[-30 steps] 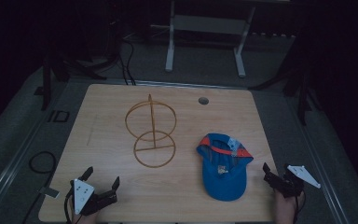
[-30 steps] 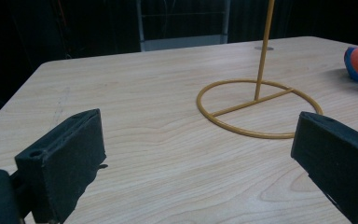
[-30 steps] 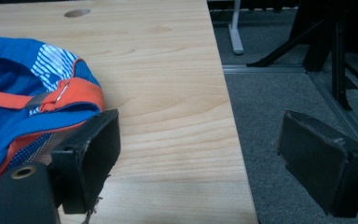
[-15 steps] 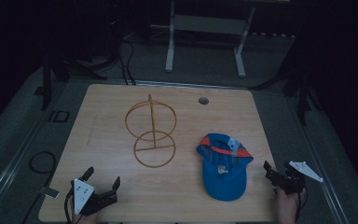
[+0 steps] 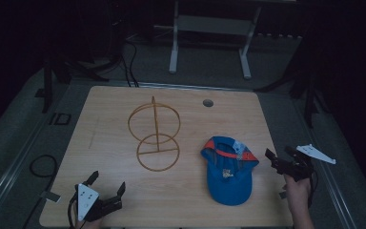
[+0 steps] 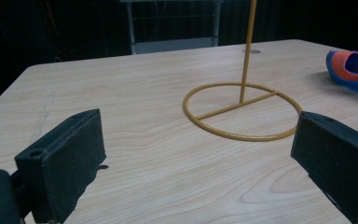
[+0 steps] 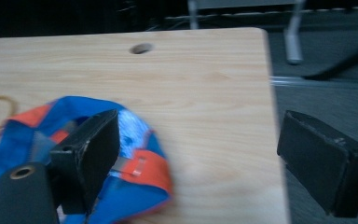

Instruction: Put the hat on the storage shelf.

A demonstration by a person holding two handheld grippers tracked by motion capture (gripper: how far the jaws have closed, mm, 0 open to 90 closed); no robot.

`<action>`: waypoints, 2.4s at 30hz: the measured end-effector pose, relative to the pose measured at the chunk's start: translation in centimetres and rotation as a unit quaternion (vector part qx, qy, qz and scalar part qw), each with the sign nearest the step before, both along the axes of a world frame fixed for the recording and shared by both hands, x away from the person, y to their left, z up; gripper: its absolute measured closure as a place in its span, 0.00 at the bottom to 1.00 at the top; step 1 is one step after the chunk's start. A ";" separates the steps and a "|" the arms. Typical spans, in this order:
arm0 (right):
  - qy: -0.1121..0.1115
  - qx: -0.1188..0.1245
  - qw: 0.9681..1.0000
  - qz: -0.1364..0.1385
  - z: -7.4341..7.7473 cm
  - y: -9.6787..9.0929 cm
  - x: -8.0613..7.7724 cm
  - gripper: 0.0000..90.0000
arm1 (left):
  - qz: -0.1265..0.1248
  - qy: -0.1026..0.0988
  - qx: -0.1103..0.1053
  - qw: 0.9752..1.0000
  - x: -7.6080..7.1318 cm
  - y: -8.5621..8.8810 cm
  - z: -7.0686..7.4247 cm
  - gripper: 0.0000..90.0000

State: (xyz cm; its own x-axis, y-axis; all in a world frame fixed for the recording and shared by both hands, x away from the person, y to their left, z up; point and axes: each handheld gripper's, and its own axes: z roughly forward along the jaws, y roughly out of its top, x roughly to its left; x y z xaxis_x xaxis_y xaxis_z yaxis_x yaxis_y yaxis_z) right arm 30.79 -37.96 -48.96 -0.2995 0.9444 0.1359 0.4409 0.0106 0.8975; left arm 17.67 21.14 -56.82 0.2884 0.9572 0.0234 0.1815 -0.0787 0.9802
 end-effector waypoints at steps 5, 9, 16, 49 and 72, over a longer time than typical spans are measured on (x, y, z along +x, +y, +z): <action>0.003 -0.017 0.999 0.030 0.6 2.1 1.4 0.14 | -0.012 0.002 0.012 1.000 -0.1 -0.5 0.0 0.03; 0.001 -0.023 0.997 0.070 0.7 3.2 2.0 0.13 | -0.016 0.001 0.011 1.000 -0.1 -0.6 0.1 0.03; 0.011 -0.035 0.994 0.102 0.1 4.9 3.9 0.16 | -0.021 0.014 -0.003 1.000 -0.2 -0.6 0.3 0.04; 0.090 -0.152 0.975 0.131 -7.1 8.3 8.1 0.87 | -0.017 0.047 -0.003 0.999 -0.3 -0.7 0.5 0.04; 0.014 -0.120 0.979 0.161 -0.1 8.9 5.1 0.98 | -0.015 0.049 0.009 0.999 -0.6 -1.2 1.0 0.04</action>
State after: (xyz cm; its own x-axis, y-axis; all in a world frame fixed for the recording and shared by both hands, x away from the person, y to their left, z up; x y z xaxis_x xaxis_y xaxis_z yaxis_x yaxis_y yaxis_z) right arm 35.91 -29.04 -49.04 -0.5864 0.8073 -0.0665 0.4046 0.3631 0.8393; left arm 17.07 19.90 -55.84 0.3190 0.9477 0.0116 0.2732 -0.1036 0.9564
